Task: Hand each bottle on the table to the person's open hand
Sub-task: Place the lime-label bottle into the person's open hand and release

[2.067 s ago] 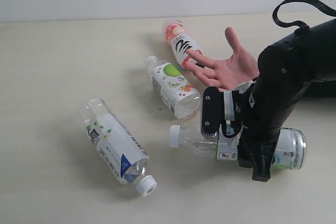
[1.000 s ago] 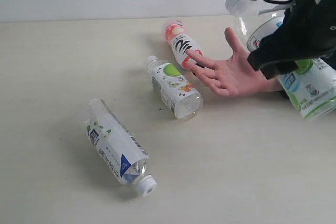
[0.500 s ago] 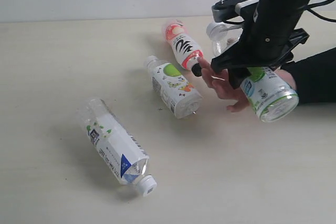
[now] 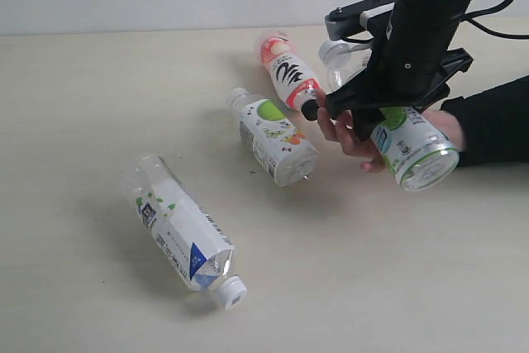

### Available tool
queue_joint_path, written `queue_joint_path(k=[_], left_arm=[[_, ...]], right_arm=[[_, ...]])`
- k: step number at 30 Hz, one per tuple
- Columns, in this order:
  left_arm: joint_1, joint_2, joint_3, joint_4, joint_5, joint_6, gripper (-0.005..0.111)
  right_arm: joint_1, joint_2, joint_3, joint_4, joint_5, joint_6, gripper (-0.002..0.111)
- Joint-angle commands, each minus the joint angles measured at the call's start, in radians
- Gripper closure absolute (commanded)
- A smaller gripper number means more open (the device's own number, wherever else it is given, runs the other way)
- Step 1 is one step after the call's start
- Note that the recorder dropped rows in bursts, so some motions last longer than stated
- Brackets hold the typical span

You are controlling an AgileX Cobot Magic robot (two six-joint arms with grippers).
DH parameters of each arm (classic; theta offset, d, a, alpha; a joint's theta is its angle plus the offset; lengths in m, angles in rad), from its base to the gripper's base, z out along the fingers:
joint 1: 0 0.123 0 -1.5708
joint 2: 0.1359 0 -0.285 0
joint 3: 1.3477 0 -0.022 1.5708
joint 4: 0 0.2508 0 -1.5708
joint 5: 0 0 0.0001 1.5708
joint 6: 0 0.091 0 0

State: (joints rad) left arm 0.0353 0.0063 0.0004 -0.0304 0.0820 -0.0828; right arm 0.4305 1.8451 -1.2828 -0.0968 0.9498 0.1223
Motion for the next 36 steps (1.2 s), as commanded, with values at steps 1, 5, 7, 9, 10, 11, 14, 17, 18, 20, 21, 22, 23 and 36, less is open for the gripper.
queue_joint_path(k=[1, 5, 7, 9, 10, 11, 14, 17, 18, 20, 21, 22, 23, 36], left_arm=[[0.003, -0.006, 0.0, -0.003, 0.001, 0.002, 0.107], [0.003, -0.006, 0.0, -0.003, 0.001, 0.002, 0.107], [0.003, -0.006, 0.0, -0.003, 0.001, 0.002, 0.107], [0.003, -0.006, 0.0, -0.003, 0.001, 0.002, 0.107], [0.003, -0.006, 0.0, -0.003, 0.001, 0.002, 0.107], [0.003, -0.006, 0.0, -0.003, 0.001, 0.002, 0.107], [0.003, -0.006, 0.0, -0.003, 0.001, 0.002, 0.107], [0.003, -0.006, 0.0, -0.003, 0.001, 0.002, 0.107], [0.003, -0.006, 0.0, -0.003, 0.001, 0.002, 0.107], [0.003, -0.006, 0.0, -0.003, 0.001, 0.002, 0.107], [0.003, -0.006, 0.0, -0.003, 0.001, 0.002, 0.107], [0.003, -0.006, 0.0, -0.003, 0.001, 0.002, 0.107], [0.003, -0.006, 0.0, -0.003, 0.001, 0.002, 0.107], [0.003, -0.006, 0.0, -0.003, 0.001, 0.002, 0.107]], right_arm=[[-0.006, 0.002, -0.008, 0.0, -0.007, -0.008, 0.073], [-0.006, 0.002, -0.008, -0.009, -0.01, -0.008, 0.052], [-0.006, 0.002, -0.008, -0.009, -0.01, -0.006, 0.041], [-0.006, 0.002, -0.008, -0.009, -0.01, -0.006, 0.032], [-0.006, 0.002, -0.008, -0.009, -0.01, -0.006, 0.027], [-0.006, 0.002, -0.008, -0.009, -0.01, -0.006, 0.024], [-0.006, 0.002, -0.008, -0.009, -0.01, -0.006, 0.018], [-0.006, 0.002, -0.008, -0.012, -0.004, -0.008, 0.018], [-0.006, -0.011, -0.008, -0.012, -0.004, -0.008, 0.018], [-0.006, -0.05, -0.01, -0.012, -0.014, -0.008, 0.018], [-0.006, -0.066, -0.01, -0.012, -0.018, -0.008, 0.018], [-0.006, -0.11, -0.01, -0.012, -0.024, -0.008, 0.018], [-0.006, -0.133, -0.01, -0.012, -0.024, -0.008, 0.018], [-0.006, -0.989, 0.479, 0.011, -0.354, -0.054, 0.108]])
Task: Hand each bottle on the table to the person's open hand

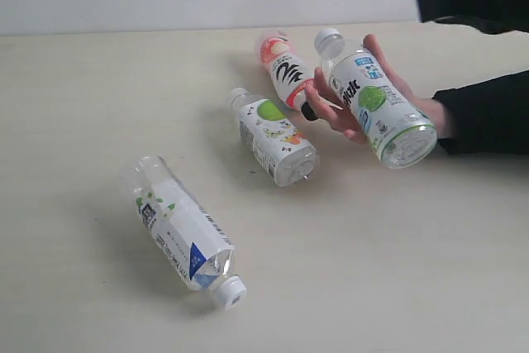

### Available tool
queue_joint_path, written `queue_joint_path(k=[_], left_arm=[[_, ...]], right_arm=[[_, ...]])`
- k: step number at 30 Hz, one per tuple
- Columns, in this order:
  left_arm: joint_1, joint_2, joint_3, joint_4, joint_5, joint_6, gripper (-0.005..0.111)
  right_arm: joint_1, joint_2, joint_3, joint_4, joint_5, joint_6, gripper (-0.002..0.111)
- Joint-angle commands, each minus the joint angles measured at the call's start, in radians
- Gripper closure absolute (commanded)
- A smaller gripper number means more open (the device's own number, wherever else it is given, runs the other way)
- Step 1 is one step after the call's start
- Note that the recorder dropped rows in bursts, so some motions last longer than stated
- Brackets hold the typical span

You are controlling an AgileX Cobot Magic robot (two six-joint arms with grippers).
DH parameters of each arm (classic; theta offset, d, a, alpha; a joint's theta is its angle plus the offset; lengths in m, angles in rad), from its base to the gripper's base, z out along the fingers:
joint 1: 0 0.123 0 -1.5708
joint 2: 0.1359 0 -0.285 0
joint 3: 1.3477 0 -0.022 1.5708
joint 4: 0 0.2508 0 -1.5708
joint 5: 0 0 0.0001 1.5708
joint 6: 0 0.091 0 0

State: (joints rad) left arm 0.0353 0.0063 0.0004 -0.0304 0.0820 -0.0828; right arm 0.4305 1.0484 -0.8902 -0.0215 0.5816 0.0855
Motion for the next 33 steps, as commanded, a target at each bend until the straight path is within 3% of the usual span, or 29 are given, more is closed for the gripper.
queue_joint_path(k=[1, 6, 12, 20, 24, 33], left_arm=[[0.003, -0.006, 0.0, -0.003, 0.001, 0.002, 0.107], [0.003, -0.006, 0.0, -0.003, 0.001, 0.002, 0.107], [0.003, -0.006, 0.0, -0.003, 0.001, 0.002, 0.107], [0.003, -0.006, 0.0, -0.003, 0.001, 0.002, 0.107], [0.003, -0.006, 0.0, -0.003, 0.001, 0.002, 0.107], [0.003, -0.006, 0.0, -0.003, 0.001, 0.002, 0.107]], right_arm=[[-0.006, -0.283, 0.119, -0.083, 0.031, -0.018, 0.108], [-0.006, -0.584, 0.238, -0.107, 0.06, -0.066, 0.108], [-0.006, -0.786, 0.396, -0.18, 0.031, -0.066, 0.108], [-0.006, -0.928, 0.537, -0.168, -0.173, -0.056, 0.108], [-0.006, -1.048, 0.537, -0.165, -0.147, -0.058, 0.108], [-0.006, -1.048, 0.537, -0.155, -0.106, -0.058, 0.108]])
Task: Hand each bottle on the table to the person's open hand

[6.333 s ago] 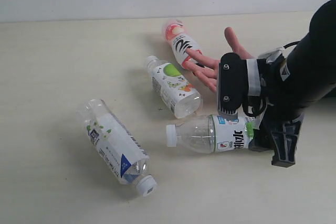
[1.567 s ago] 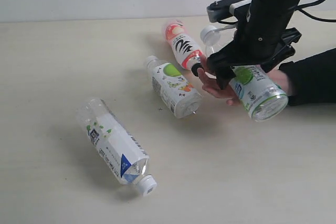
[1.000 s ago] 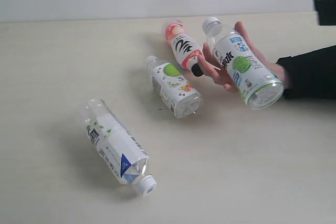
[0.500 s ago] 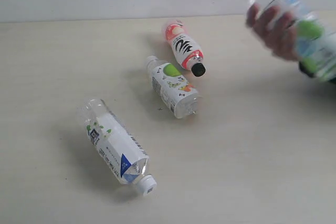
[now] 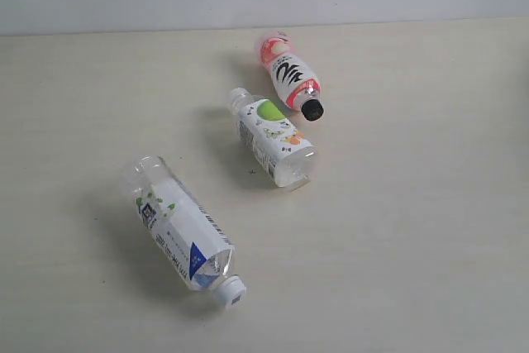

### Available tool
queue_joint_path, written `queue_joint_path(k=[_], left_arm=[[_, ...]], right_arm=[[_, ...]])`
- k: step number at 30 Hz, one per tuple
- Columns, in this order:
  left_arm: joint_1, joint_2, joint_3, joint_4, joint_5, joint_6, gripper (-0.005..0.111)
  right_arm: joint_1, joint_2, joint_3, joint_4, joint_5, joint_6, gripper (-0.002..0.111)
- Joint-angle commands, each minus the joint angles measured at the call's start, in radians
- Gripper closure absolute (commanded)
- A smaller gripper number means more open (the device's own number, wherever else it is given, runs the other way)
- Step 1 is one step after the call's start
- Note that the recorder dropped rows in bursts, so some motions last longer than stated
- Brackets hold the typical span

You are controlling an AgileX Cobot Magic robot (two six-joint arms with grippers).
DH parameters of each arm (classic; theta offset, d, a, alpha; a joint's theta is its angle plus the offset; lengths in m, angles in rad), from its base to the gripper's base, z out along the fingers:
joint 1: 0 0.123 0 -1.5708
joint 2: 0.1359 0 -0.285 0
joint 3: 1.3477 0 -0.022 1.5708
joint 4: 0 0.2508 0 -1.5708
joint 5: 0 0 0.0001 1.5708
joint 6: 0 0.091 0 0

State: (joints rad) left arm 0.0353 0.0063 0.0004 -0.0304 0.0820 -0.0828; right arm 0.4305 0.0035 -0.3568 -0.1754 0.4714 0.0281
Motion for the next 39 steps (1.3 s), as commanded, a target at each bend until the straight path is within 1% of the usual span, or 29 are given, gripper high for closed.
queue_joint_path(k=[1, 10, 14, 18, 24, 30, 39], left_arm=[[0.003, -0.006, 0.0, -0.003, 0.001, 0.002, 0.107], [0.003, -0.006, 0.0, -0.003, 0.001, 0.002, 0.107], [0.003, -0.006, 0.0, -0.003, 0.001, 0.002, 0.107], [0.003, -0.006, 0.0, -0.003, 0.001, 0.002, 0.107], [0.003, -0.006, 0.0, -0.003, 0.001, 0.002, 0.107], [0.003, -0.006, 0.0, -0.003, 0.001, 0.002, 0.107], [0.003, -0.006, 0.0, -0.003, 0.001, 0.002, 0.107]], right_arm=[[-0.006, -0.003, 0.004, -0.001, 0.004, 0.0, 0.108], [-0.006, -0.003, 0.004, -0.072, 0.004, 0.0, 0.108], [-0.006, -0.003, 0.009, -0.079, 0.045, 0.0, 0.108], [-0.006, -0.003, 0.038, -0.186, 0.033, 0.0, 0.108], [-0.006, -0.003, 0.079, -0.186, -0.018, 0.0, 0.108], [-0.006, -0.003, 0.086, -0.184, -0.027, 0.0, 0.101], [-0.006, -0.003, 0.086, -0.176, -0.033, 0.002, 0.101]])
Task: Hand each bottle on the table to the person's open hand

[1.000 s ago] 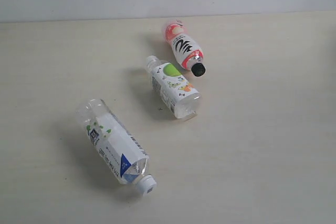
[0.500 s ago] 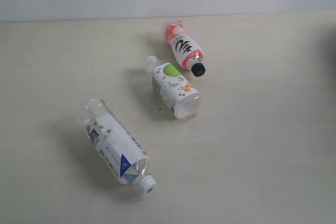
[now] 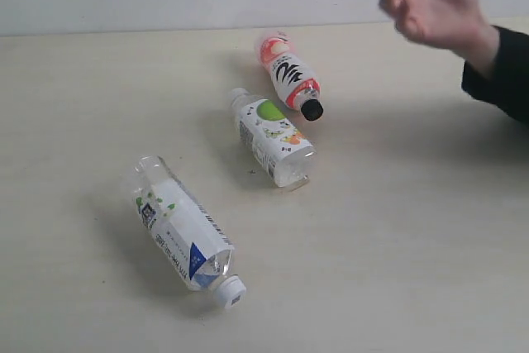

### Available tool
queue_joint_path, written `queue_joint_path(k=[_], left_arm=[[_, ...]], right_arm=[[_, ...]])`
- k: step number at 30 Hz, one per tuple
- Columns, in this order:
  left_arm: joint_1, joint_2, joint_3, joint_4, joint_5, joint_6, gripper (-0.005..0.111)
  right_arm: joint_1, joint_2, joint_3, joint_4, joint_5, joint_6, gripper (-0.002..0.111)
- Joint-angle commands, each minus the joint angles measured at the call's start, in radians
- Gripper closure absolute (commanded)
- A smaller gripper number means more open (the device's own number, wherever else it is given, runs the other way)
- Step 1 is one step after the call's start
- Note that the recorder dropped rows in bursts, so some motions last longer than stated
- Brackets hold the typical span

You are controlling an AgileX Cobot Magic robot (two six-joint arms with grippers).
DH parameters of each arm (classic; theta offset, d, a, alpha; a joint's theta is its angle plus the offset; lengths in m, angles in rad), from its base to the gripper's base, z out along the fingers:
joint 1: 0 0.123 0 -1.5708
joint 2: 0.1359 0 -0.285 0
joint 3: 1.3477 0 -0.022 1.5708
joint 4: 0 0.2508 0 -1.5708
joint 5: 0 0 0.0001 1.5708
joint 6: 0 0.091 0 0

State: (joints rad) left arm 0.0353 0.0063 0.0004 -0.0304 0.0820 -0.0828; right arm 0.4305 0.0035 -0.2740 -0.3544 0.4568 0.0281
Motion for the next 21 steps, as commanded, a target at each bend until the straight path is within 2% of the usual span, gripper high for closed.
queue_joint_path(k=[1, 21], left_arm=[[0.003, -0.006, 0.0, -0.003, 0.001, 0.002, 0.107], [0.003, -0.006, 0.0, -0.003, 0.001, 0.002, 0.107]], right_arm=[[-0.006, -0.003, 0.003, 0.003, -0.019, 0.002, 0.101], [-0.006, -0.003, 0.001, -0.002, -0.031, 0.002, 0.101]])
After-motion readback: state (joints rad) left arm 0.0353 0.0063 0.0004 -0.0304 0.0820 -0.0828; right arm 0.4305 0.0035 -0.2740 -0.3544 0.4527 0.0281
